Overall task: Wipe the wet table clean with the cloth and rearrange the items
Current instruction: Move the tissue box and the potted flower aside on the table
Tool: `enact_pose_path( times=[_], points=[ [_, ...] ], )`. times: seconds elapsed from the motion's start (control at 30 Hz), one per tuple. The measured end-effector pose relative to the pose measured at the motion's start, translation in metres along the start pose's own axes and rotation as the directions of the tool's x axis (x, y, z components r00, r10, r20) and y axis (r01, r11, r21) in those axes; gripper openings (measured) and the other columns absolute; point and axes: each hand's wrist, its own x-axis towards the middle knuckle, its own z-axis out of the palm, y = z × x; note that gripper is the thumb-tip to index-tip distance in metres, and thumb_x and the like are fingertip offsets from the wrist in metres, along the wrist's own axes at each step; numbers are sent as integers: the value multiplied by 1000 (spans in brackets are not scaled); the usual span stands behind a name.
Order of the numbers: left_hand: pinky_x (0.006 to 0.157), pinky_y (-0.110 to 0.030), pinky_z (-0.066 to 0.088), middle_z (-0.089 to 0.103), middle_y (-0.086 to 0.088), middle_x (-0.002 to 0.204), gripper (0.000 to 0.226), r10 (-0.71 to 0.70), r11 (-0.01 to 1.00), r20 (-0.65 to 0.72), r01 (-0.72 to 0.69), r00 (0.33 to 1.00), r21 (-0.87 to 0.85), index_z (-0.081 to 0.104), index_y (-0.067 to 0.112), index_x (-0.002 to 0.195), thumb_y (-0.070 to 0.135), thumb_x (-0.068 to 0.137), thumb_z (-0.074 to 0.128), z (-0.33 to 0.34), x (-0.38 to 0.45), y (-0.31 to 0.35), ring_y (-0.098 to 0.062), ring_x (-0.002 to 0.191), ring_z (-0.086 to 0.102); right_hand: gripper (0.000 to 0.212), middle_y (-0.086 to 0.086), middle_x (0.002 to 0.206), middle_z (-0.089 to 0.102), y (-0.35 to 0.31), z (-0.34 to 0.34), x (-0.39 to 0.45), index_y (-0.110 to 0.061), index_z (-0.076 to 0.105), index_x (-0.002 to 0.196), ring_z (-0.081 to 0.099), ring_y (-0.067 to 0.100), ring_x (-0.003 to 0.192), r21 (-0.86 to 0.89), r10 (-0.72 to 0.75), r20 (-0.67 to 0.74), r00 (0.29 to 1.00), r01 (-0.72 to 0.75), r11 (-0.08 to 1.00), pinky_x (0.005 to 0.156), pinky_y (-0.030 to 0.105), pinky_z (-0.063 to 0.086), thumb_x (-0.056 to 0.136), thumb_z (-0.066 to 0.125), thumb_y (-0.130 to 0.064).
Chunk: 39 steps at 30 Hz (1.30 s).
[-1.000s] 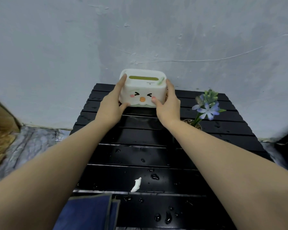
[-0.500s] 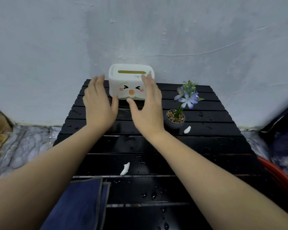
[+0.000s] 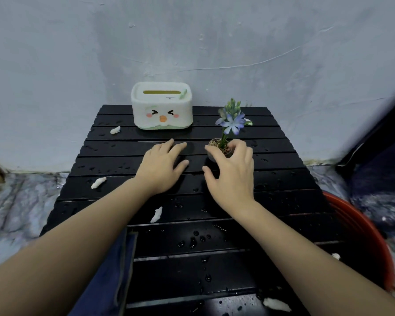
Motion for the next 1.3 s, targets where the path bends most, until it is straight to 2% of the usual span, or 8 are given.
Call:
enact_pose_path(
  times=[0.13,0.33,0.47,0.67,1.0,1.1,1.23,1.3],
  points=[
    [116,-46,22,33,-9,157,51,-28,1000,32,27,999,16,41,30,145,51,99,37,4,1,2,-33,144,26,54,21,152,29,10,15,15,-35,48,144,23,39,142,17,20,154,988,-23,1000,109,51,34,92,63,-39],
    [113,-46,24,36,-6,154,49,-45,999,40,43,998,32,44,32,142,52,98,38,0,4,5,-30,141,29,47,11,132,44,18,25,31,-29,53,138,38,30,120,158,-47,192,980,17,987,90,45,50,95,59,-11],
    [111,-46,27,41,-6,150,48,-53,997,10,52,999,58,46,31,139,53,96,41,0,13,6,-30,139,30,46,13,129,45,21,27,52,-27,54,138,37,31,118,174,-79,169,982,49,984,93,40,45,95,61,-9],
    [117,-46,17,24,-11,160,58,-87,995,11,86,996,48,29,36,149,59,96,35,2,26,6,-34,146,18,44,15,129,42,23,45,122,-27,53,138,36,32,121,165,-14,163,987,-13,986,92,39,44,97,57,-9],
    [117,-47,17,24,-11,160,58,-76,992,0,76,997,97,38,34,146,62,96,29,16,30,-1,-34,145,19,45,16,132,41,31,95,173,-25,53,137,32,34,129,157,-21,242,970,-18,987,96,42,44,97,56,-5],
    [115,-49,21,29,-12,158,68,-69,992,-12,70,998,105,42,33,143,66,89,18,16,28,-1,-36,143,24,44,17,133,42,31,102,173,-25,53,137,33,36,128,142,-30,234,972,-4,990,98,45,43,97,54,-6],
    [114,-49,22,30,-13,157,68,-74,990,-14,75,997,118,44,32,142,65,89,18,15,28,0,-36,142,25,45,18,141,41,29,92,174,-32,50,141,35,39,130,46,-12,265,964,0,999,110,46,29,98,57,-22],
    [115,-49,19,27,-13,158,61,-74,990,16,72,997,119,41,33,144,64,93,26,12,29,1,-36,143,23,49,21,155,28,26,83,165,-37,46,145,26,40,142,34,25,256,966,-35,999,119,47,16,98,59,-30]
  ],
)
